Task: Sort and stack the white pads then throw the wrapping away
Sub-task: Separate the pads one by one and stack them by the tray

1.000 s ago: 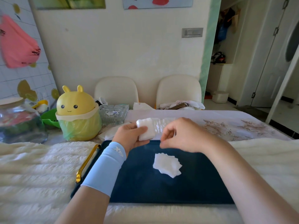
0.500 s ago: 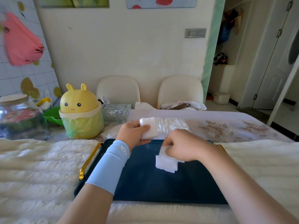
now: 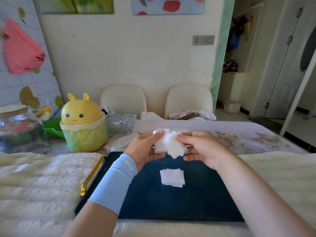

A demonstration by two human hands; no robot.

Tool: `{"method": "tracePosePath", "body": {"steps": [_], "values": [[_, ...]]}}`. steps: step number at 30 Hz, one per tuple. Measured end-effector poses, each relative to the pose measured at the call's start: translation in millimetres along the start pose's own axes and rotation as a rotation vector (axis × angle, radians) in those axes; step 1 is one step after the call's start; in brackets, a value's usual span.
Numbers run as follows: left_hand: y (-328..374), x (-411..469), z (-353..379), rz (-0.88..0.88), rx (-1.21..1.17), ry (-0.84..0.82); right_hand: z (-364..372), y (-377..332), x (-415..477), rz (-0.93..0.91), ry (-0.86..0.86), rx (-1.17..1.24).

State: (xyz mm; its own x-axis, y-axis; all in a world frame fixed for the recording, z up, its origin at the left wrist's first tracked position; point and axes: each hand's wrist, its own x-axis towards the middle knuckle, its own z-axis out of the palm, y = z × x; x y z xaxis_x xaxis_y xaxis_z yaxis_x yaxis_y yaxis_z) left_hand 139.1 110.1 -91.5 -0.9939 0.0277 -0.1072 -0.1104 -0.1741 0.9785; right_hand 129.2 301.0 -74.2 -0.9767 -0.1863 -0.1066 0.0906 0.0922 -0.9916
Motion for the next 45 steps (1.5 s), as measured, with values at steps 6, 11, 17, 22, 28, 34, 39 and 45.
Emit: {"method": "tracePosePath", "body": {"steps": [6, 11, 17, 22, 28, 34, 39, 45], "values": [[-4.2, 1.6, 1.9, 0.080, 0.072, 0.026, 1.8, -7.2, -8.3, -0.054, -0.049, -0.170], [-4.3, 1.6, -1.1, 0.068, 0.020, 0.026, 2.5, -6.0, -7.9, -0.067, -0.057, -0.291], [-4.3, 0.4, -1.1, 0.018, -0.061, 0.038, 2.8, -5.1, -3.2, -0.472, 0.309, -0.557], [-1.2, -1.8, 0.3, 0.028, -0.115, -0.063, 11.5, -4.4, -9.3, -0.571, 0.184, -0.694], [0.1, -1.8, 0.1, -0.003, -0.122, -0.076, 12.2, -3.6, -7.8, -0.497, 0.125, -0.600], [1.0, -1.3, -1.4, -0.082, -0.147, -0.032, 10.1, -1.0, -4.2, -0.478, 0.073, -0.609], [-1.8, 0.9, -2.6, -0.025, -0.127, 0.070, -2.7, -10.4, -7.6, -0.374, 0.059, -0.361], [-2.6, 1.9, 2.5, 0.000, -0.089, 0.052, -7.4, -17.6, -13.6, -0.283, -0.101, -0.191]]}}
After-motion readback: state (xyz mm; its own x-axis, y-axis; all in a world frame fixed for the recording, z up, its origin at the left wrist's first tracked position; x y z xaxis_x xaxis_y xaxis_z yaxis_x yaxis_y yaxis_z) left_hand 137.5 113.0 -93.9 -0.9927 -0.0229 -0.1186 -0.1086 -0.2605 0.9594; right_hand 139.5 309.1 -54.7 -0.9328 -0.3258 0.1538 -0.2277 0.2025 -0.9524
